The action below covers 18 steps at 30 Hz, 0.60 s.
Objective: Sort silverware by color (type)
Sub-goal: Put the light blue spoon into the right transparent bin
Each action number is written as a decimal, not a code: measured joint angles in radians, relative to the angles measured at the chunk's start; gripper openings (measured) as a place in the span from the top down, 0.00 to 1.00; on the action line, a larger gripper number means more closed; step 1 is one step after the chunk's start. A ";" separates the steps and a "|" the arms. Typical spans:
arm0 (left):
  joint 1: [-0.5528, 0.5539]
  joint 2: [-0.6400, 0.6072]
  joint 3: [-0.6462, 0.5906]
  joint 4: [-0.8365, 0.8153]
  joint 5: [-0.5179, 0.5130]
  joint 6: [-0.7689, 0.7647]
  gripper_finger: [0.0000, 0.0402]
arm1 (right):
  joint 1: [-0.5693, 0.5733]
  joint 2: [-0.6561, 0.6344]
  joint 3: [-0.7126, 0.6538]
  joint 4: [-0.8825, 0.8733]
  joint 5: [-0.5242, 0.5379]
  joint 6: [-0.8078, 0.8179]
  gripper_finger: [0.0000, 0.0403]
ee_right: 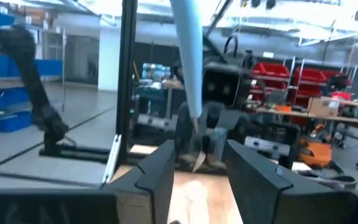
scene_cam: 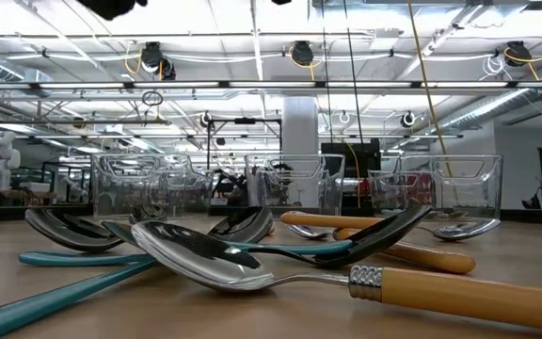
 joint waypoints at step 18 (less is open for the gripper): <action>-0.049 0.235 0.088 0.260 -0.218 0.113 0.97 | 0.003 0.051 0.000 0.218 0.006 -0.063 0.74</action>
